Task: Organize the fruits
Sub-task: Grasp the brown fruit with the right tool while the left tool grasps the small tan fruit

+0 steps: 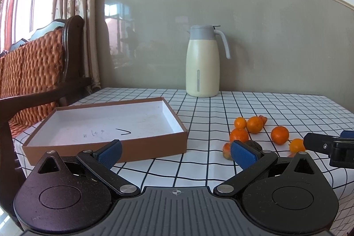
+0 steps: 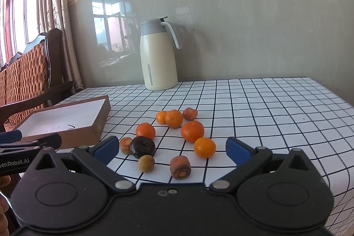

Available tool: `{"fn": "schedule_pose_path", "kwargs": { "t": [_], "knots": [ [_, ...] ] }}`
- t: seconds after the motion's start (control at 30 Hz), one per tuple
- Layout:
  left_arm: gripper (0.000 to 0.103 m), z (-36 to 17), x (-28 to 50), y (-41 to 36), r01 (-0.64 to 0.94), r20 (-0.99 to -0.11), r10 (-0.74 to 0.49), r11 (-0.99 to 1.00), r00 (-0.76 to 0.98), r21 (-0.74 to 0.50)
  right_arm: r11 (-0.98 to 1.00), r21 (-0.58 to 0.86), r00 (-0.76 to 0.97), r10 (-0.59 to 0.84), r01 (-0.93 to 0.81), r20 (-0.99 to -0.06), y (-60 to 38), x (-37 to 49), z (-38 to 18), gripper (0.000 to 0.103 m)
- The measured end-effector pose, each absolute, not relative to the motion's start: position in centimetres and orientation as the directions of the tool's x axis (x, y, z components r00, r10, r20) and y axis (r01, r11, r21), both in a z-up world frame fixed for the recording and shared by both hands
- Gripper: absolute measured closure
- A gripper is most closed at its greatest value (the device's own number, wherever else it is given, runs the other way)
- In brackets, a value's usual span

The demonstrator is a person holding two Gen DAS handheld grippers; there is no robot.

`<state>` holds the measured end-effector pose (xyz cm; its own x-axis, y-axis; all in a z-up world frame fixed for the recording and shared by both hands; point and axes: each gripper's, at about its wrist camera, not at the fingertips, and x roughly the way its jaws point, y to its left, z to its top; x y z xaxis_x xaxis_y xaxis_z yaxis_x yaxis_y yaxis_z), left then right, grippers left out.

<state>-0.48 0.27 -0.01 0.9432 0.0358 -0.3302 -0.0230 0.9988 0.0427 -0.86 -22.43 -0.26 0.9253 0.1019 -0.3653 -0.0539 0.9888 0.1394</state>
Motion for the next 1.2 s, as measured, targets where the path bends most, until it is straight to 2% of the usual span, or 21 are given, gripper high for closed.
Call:
{"fn": "schedule_pose_path", "kwargs": {
  "t": [0.23, 0.33, 0.53, 0.73, 0.77, 0.8, 0.9, 0.97, 1.0, 1.03, 1.2],
  "knots": [
    [0.0, -0.5, -0.2, -1.0, 0.036, -0.354, -0.016, 0.998, 0.935, 0.05, 0.988, 0.152, 0.917, 0.088, -0.031, -0.388, -23.8, -0.9, -0.5, 0.006],
    [0.0, -0.8, -0.1, -2.1, 0.065, -0.361, -0.039, 0.996, 0.932, 0.061, 0.987, 0.158, 0.913, 0.089, -0.027, -0.397, -24.3, -0.8, -0.7, 0.01],
    [0.0, -1.5, 0.2, -3.8, 0.111, -0.383, -0.081, 0.992, 0.92, 0.055, 0.984, 0.173, 0.895, 0.122, -0.051, -0.429, -24.4, -0.1, -1.4, 0.027],
    [0.0, -1.9, 0.8, -4.5, 0.104, -0.404, -0.074, 0.993, 0.912, 0.054, 0.983, 0.174, 0.868, 0.137, -0.06, -0.478, -23.9, 1.3, -2.5, 0.043],
    [0.0, -2.0, 1.0, -4.6, 0.103, -0.407, -0.07, 0.993, 0.911, 0.06, 0.984, 0.168, 0.865, 0.134, -0.059, -0.483, -23.8, 1.6, -2.6, 0.048],
    [0.0, -2.2, 1.1, -4.8, 0.103, -0.411, -0.066, 0.992, 0.909, 0.07, 0.985, 0.164, 0.863, 0.133, -0.059, -0.488, -23.8, 1.9, -2.8, 0.059],
    [0.0, -2.5, 1.4, -5.5, 0.118, -0.42, -0.068, 0.988, 0.905, 0.095, 0.981, 0.183, 0.843, 0.148, -0.06, -0.517, -23.8, 2.8, -3.3, 0.07],
    [0.01, -2.7, 1.6, -5.9, 0.125, -0.418, -0.07, 0.986, 0.906, 0.106, 0.98, 0.191, 0.84, 0.155, -0.063, -0.52, -23.9, 3.2, -3.5, 0.07],
    [0.02, -2.9, 1.8, -6.1, 0.137, -0.428, -0.078, 0.985, 0.9, 0.108, 0.98, 0.188, 0.84, 0.155, -0.065, -0.52, -23.8, 3.4, -3.5, 0.07],
    [0.022, -3.0, 2.1, -6.2, 0.148, -0.444, -0.089, 0.984, 0.892, 0.101, 0.98, 0.187, 0.839, 0.157, -0.068, -0.521, -23.7, 3.6, -3.6, 0.072],
    [0.023, -3.4, 2.9, -6.4, 0.143, -0.466, -0.092, 0.987, 0.88, 0.077, 0.976, 0.209, 0.823, 0.17, -0.064, -0.542, -24.0, 4.5, -4.2, 0.073]
  ]
}}
